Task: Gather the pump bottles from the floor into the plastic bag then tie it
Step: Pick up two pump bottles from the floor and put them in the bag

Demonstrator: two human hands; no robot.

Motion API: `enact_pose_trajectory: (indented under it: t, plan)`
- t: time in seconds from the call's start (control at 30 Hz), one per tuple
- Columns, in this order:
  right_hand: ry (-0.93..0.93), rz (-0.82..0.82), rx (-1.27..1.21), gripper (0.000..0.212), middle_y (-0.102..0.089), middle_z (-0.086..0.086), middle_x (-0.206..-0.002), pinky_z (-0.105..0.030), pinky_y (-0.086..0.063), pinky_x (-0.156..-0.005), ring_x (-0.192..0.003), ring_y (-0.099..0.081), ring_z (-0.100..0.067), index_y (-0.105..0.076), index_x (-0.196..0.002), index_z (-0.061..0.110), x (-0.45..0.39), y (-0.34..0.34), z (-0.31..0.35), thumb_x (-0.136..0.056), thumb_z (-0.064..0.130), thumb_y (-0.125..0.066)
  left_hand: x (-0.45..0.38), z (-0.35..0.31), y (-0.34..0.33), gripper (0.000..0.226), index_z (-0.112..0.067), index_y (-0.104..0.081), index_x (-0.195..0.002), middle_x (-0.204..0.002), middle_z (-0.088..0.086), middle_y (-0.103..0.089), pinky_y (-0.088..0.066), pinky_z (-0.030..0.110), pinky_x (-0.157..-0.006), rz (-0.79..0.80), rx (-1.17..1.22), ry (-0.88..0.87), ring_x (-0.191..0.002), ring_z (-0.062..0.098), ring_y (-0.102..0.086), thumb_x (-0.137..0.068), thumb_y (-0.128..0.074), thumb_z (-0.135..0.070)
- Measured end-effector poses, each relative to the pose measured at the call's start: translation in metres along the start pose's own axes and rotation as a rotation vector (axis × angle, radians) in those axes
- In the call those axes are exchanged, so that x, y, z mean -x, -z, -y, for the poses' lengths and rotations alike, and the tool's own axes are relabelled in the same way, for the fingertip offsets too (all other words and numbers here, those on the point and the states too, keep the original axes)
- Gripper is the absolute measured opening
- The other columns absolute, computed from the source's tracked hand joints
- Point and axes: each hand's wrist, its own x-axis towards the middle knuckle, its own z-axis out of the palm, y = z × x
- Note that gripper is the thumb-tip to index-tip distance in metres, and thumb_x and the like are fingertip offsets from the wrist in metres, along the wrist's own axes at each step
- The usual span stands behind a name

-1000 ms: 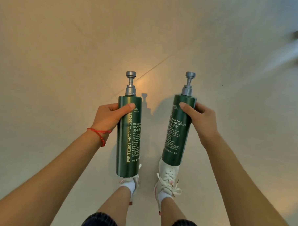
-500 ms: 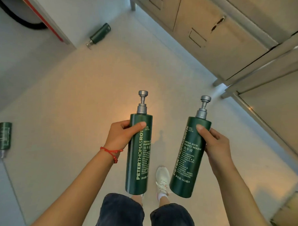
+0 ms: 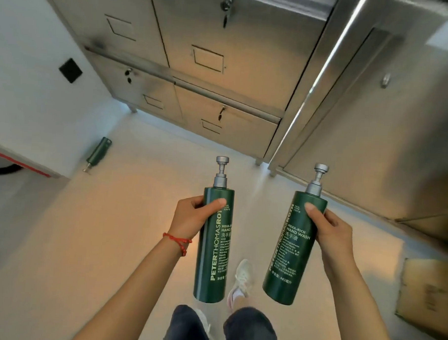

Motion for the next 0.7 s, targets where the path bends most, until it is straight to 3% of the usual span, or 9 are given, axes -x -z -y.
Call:
enact_pose_trajectory:
  t: [0.37,0.7]
  plan:
    - [0.11,-0.209,-0.155,0.015,-0.071,0.007,-0.068,-0.016,-0.048,-0.057,-0.062,-0.064,-0.004,-0.071,-0.077,0.018,-0.078,0.102,0.087,-0.071,0.032,-0.072,-0.071,-0.114,-0.167,0.008,-0.019,-0.067,-0.068,-0.051,-0.013,-0.069,-0.046,0.01,-0.045,0.254,-0.123,-0.116,-0.05,-0.001,-0.064,-0.074,-0.072,-0.019]
    - [0.12,-0.65,-0.383,0.008,-0.071,0.007,-0.065,-0.013,-0.048,-0.051,-0.059,-0.063,-0.004,-0.073,-0.075,0.018,-0.084,0.196,0.108,-0.074,0.026,-0.071,-0.11,-0.182,-0.334,0.009,-0.017,-0.066,-0.068,-0.047,-0.014,-0.067,-0.044,0.008,-0.044,0.663,-0.314,-0.184,-0.046,-0.002,-0.061,-0.075,-0.071,-0.018]
